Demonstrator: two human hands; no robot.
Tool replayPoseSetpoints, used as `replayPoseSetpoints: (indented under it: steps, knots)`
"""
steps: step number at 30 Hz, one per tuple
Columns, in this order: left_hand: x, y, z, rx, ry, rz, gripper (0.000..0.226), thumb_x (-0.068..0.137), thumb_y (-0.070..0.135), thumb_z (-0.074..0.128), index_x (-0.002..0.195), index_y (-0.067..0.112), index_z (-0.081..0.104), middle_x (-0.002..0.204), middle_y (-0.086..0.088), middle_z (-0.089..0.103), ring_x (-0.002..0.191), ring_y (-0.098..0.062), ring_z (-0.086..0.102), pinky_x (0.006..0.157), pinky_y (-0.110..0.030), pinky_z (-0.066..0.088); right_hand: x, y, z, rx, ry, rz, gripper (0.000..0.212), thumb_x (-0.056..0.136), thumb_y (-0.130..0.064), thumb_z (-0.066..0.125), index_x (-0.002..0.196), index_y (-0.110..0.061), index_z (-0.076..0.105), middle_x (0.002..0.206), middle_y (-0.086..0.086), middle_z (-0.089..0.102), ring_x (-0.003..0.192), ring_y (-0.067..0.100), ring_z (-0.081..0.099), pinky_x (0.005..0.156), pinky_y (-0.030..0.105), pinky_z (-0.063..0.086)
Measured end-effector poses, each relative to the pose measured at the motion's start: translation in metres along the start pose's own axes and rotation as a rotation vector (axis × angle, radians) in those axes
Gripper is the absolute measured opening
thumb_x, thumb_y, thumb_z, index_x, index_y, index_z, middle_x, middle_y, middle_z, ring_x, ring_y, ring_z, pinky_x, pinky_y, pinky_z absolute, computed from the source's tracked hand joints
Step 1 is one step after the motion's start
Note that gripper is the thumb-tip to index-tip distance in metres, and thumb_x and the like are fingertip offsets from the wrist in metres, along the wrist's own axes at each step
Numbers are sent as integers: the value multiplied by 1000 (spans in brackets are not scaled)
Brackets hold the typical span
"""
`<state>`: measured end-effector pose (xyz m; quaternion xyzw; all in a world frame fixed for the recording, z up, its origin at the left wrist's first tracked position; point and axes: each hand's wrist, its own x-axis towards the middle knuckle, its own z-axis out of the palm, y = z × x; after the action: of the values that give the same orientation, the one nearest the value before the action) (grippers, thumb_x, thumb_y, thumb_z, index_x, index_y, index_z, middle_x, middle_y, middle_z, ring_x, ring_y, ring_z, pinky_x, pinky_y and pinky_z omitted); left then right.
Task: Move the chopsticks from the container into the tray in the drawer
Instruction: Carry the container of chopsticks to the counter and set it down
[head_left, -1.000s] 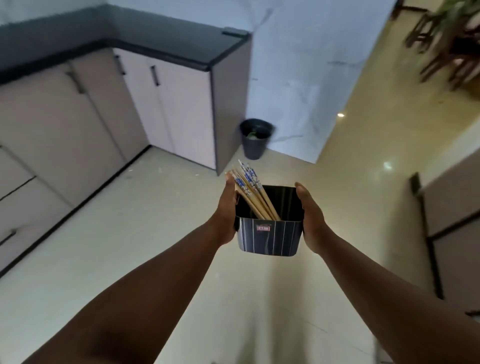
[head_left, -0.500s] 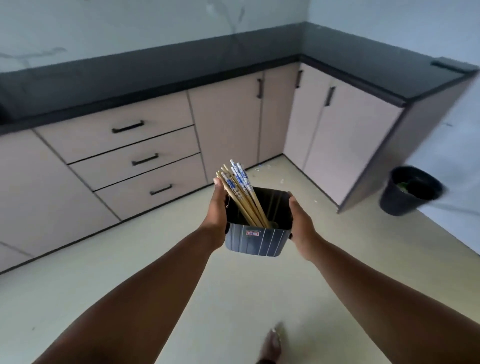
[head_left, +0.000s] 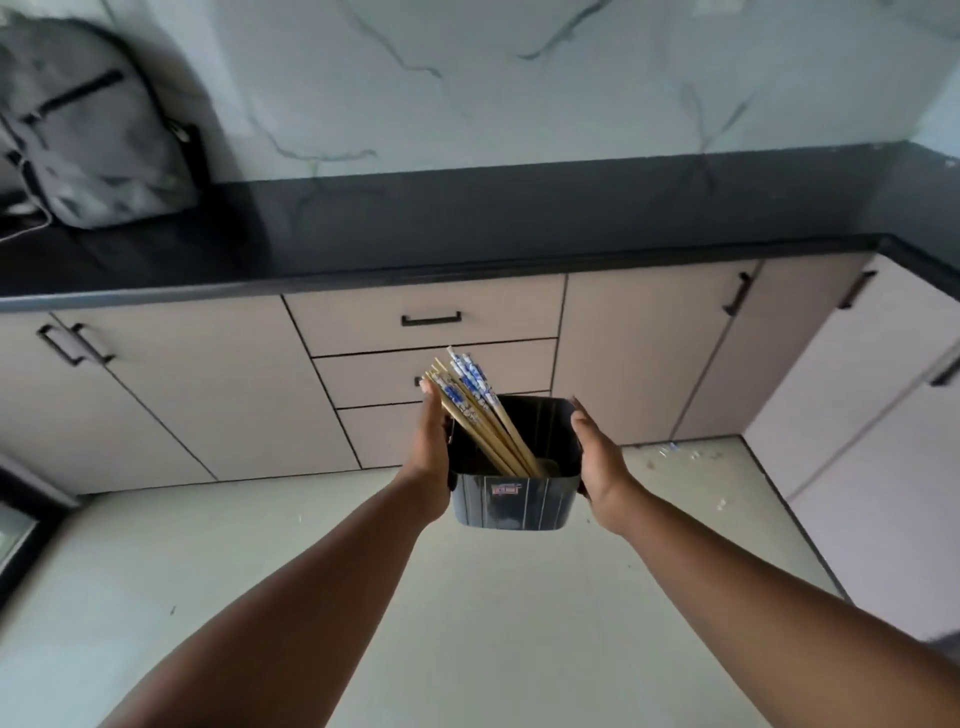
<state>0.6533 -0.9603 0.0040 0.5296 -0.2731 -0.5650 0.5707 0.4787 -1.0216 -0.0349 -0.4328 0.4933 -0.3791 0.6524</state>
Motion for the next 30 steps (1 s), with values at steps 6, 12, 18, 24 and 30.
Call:
replayPoseSetpoints:
  steps: [6,12,18,24,30]
  knots:
    - [75,45,-47,-22,63,48,93,77,83,20,138,20,51,130,-13,63,122,-29,57,112,-53,34,85,-34,67,-65,-77,32,43,103,-43,31,146,-42,34,159,-7,23,146,16,18,115,44,13]
    - [175,109,-87,19,-26,104,88,83,79,15,138,20,50,133,-13,60,125,-30,54,112,-52,33,181,-80,127,-45,-38,15,43,102,-45,32,145,-42,34,160,-4,23,146,21,19,114,46,16]
    - [271,183,-109,-12,-52,101,88,86,77,17,143,17,44,141,-13,54,130,-29,50,116,-51,27,272,-132,177,-2,-4,-55,42,101,-47,35,143,-45,38,157,-5,30,143,19,27,116,47,21]
    - [354,214,-109,-67,-52,52,90,83,82,17,137,19,53,133,-12,61,125,-32,54,114,-53,29,356,-166,192,82,38,-87,38,100,-43,43,137,-40,49,152,-5,40,139,18,35,114,39,23]
    - [443,244,-96,-100,37,83,91,82,83,20,132,18,59,130,-11,63,123,-30,56,112,-52,34,457,-200,198,111,-20,-112,38,100,-39,44,138,-38,49,150,-4,43,139,15,36,118,44,22]
